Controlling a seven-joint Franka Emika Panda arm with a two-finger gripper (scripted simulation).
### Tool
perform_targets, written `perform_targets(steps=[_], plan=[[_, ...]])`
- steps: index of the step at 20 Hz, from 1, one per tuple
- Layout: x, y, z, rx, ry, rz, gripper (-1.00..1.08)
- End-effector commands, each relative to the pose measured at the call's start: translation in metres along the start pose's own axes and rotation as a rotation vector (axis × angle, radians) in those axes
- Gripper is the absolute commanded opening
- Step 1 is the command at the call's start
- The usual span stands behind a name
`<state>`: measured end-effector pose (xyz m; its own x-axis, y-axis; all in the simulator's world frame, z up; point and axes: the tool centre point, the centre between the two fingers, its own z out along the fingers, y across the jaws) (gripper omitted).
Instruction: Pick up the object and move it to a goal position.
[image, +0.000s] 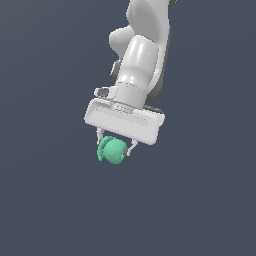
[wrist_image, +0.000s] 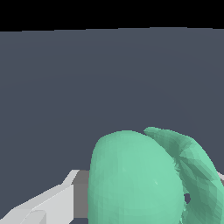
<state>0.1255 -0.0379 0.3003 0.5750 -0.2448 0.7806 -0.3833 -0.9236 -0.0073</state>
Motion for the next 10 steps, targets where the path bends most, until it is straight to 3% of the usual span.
perform_targets(steps=[1,10], plan=[[0.014,-0.003,-0.008,-0.006,0.042,0.012,-1.0],[0.063,-0.013,-0.042,-0.029,0.198,0.056,-1.0]])
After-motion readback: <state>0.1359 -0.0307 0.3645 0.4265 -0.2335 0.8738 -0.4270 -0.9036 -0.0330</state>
